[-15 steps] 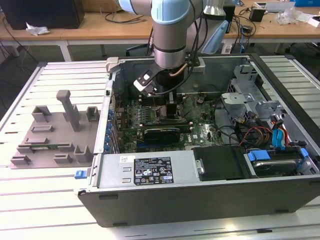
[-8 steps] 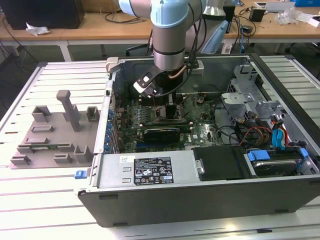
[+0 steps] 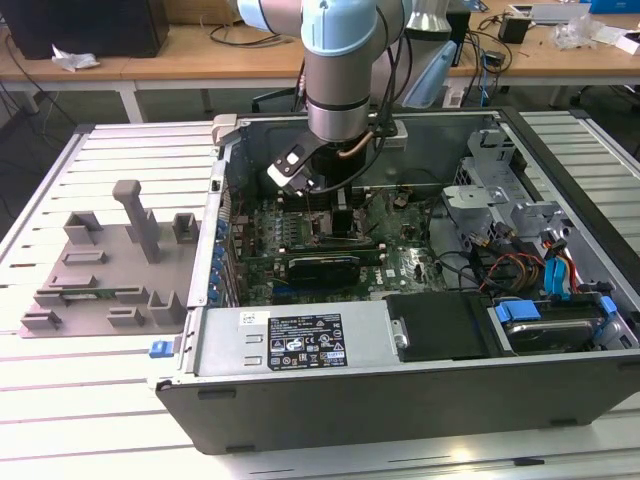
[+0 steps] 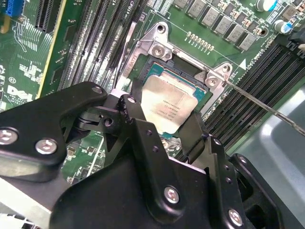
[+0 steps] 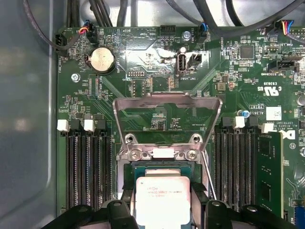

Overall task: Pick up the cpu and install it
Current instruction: 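Place the cpu into insertion slot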

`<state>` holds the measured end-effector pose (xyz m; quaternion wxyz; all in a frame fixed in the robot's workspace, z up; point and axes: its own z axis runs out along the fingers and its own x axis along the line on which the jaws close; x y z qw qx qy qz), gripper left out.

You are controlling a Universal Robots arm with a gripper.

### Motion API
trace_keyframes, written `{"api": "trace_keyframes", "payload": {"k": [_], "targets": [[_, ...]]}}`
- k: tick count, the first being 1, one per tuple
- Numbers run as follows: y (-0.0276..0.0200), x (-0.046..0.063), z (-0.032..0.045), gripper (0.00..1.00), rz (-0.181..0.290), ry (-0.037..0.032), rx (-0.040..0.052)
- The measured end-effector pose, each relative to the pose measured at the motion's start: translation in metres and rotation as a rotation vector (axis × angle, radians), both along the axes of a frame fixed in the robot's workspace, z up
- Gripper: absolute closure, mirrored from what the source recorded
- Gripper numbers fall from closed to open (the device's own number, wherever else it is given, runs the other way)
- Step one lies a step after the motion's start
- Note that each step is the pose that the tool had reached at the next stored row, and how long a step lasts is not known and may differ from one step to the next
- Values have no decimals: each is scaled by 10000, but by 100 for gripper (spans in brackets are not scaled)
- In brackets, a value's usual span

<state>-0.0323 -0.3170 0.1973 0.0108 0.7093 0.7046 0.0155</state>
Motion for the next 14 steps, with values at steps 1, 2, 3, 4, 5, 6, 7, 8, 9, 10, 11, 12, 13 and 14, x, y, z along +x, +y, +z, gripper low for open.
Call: {"api": "trace_keyframes", "payload": {"k": [1,2,3,4,5,6,7,8,9,10,11,12,13,14], "targets": [[0,0,0,45,0,0,0],[0,0,-1,45,0,0,1],[0,0,-1,45,1,0,1],[1,0,-2,45,0,-2,4],[1,0,-2,45,0,-2,4],[1,0,-2,38,0,-2,3],[1,0,-2,38,0,-1,2],[1,0,-2,38,0,-1,2],[0,0,-2,38,0,-1,1],[0,0,0,38,0,0,1],[0,0,11,38,0,0,2],[0,0,29,38,-1,0,1],[1,0,68,38,0,-1,-5],[0,0,114,38,1,0,-16]]}}
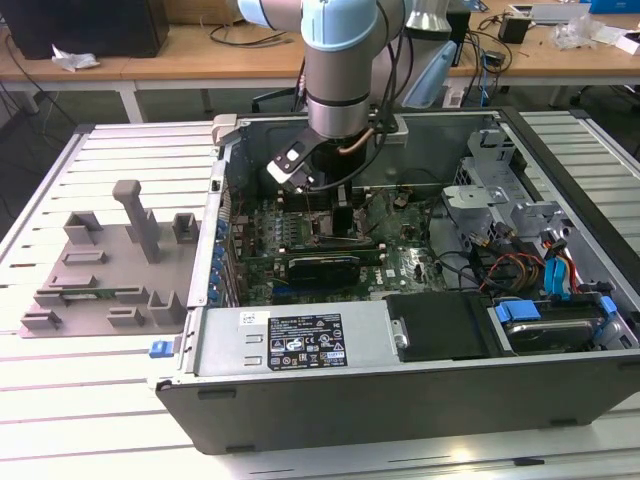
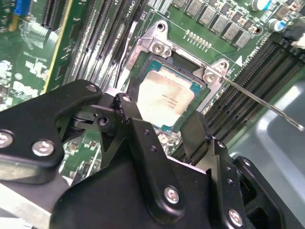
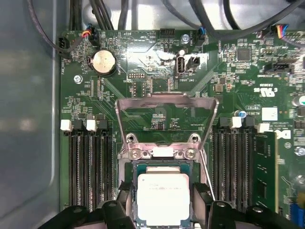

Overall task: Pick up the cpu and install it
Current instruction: 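Place the cpu into insertion slot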

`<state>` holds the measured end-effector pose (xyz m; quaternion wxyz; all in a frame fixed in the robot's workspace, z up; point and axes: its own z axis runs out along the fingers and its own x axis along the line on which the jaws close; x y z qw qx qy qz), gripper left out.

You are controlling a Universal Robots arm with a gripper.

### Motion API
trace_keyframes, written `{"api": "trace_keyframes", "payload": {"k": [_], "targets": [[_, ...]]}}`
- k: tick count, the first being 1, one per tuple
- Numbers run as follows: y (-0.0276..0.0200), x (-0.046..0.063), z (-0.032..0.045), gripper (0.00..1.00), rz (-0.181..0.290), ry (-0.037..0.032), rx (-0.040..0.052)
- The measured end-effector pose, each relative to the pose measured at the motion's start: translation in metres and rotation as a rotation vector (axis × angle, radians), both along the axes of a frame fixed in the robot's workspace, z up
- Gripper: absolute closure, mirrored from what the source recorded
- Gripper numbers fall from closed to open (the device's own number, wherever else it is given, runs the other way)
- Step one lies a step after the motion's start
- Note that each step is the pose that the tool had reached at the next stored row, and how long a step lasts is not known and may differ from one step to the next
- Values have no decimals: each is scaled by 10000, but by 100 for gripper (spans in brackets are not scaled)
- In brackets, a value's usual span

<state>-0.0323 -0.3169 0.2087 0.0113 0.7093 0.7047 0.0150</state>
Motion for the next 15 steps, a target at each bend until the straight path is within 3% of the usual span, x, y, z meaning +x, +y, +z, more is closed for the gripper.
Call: {"api": "trace_keyframes", "payload": {"k": [4,6,7,8,11,15], "targets": [[1,0,149,38,-1,-1,-39],[2,0,273,40,0,-1,-138],[2,0,273,83,0,-1,-144],[3,0,277,89,-1,-2,-146],[2,0,337,89,-1,-1,-149],[2,0,340,89,-1,-1,-149]]}}
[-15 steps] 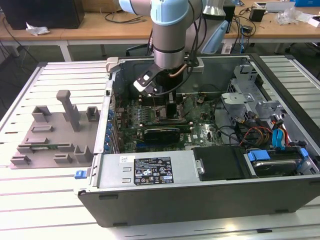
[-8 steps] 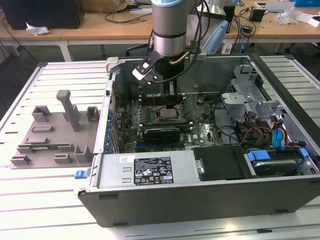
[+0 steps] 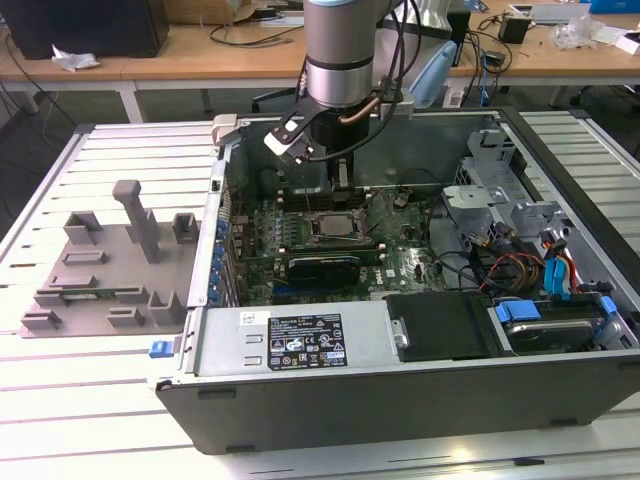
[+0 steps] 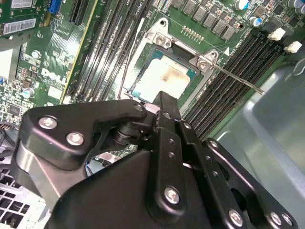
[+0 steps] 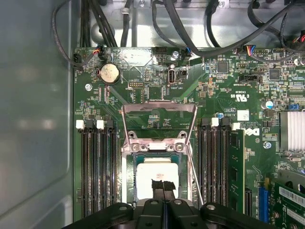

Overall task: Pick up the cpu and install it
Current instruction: 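Place the cpu into insertion slot, then close the cpu cover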

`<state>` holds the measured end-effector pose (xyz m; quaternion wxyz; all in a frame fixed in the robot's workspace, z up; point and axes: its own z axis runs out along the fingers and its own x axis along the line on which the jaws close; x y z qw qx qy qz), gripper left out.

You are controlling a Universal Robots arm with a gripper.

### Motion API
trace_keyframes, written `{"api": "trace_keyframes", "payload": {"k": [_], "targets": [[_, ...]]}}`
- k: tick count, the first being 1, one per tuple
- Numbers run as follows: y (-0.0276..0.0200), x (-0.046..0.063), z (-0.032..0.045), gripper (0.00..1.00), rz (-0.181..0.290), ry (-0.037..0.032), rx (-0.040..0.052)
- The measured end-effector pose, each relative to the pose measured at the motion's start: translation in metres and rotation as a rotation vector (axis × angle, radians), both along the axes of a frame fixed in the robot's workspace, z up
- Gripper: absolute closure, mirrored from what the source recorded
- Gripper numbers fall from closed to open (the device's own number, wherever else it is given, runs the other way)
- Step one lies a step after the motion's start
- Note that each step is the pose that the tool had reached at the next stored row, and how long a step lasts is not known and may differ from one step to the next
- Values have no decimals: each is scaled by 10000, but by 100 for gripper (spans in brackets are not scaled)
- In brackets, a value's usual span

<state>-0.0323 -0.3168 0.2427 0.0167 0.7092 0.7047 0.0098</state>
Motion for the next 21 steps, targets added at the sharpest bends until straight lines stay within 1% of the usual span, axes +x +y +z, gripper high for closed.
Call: {"api": "trace_keyframes", "payload": {"k": [11,13,14,15,17,21], "targets": [[0,0,3,89,0,0,-1],[0,0,44,89,1,2,-2],[3,1,87,89,2,0,0],[3,0,113,89,0,0,-1],[3,0,148,89,0,1,-1],[3,0,159,89,0,-1,2]]}}
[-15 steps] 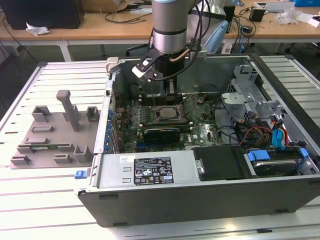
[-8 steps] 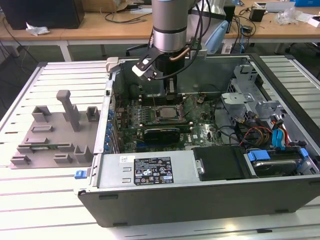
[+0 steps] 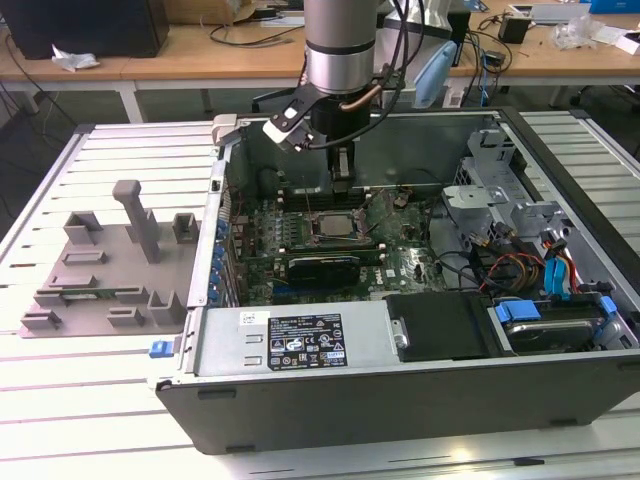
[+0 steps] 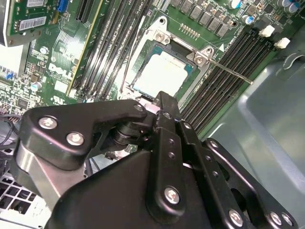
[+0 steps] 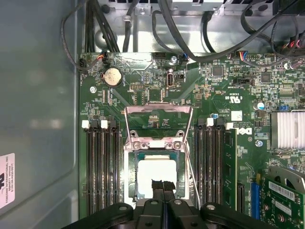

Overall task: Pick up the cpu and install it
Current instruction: 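Close the cpu cover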

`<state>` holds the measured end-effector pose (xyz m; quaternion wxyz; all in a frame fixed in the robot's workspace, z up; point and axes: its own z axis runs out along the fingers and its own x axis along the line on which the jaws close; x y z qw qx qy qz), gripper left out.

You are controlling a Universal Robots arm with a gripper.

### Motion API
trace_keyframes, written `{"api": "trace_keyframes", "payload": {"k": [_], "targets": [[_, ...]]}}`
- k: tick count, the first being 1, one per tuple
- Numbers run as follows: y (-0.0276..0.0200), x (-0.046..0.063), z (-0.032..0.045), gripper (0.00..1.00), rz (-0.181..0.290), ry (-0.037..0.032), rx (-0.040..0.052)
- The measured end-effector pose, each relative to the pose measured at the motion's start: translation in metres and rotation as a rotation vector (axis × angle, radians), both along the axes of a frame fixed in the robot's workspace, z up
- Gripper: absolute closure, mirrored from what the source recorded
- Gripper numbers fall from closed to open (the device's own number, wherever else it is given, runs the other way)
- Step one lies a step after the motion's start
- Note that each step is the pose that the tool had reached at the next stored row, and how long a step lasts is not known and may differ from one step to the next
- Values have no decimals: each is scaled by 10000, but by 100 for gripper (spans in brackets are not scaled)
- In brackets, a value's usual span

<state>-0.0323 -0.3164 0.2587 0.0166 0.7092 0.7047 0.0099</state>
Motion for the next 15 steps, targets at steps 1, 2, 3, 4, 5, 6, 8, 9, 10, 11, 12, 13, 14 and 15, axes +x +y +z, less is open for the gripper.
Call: {"api": "trace_keyframes", "payload": {"k": [1,2,3,4,5,6,8,9,10,11,12,13,14,15], "targets": [[0,0,2,89,0,2,-3],[0,0,1,89,0,1,-2],[0,0,2,89,0,1,-2],[0,0,2,89,0,1,-1],[0,3,2,89,1,2,-3],[-1,13,3,89,1,3,-4],[0,43,3,89,-1,2,-3],[0,58,3,89,-1,2,-4],[0,75,3,89,0,2,-3],[0,93,2,89,1,1,-2],[0,115,3,89,1,1,-3],[0,140,2,89,0,1,-2],[0,161,3,89,-1,2,-2],[-1,190,3,89,1,2,-2]]}}
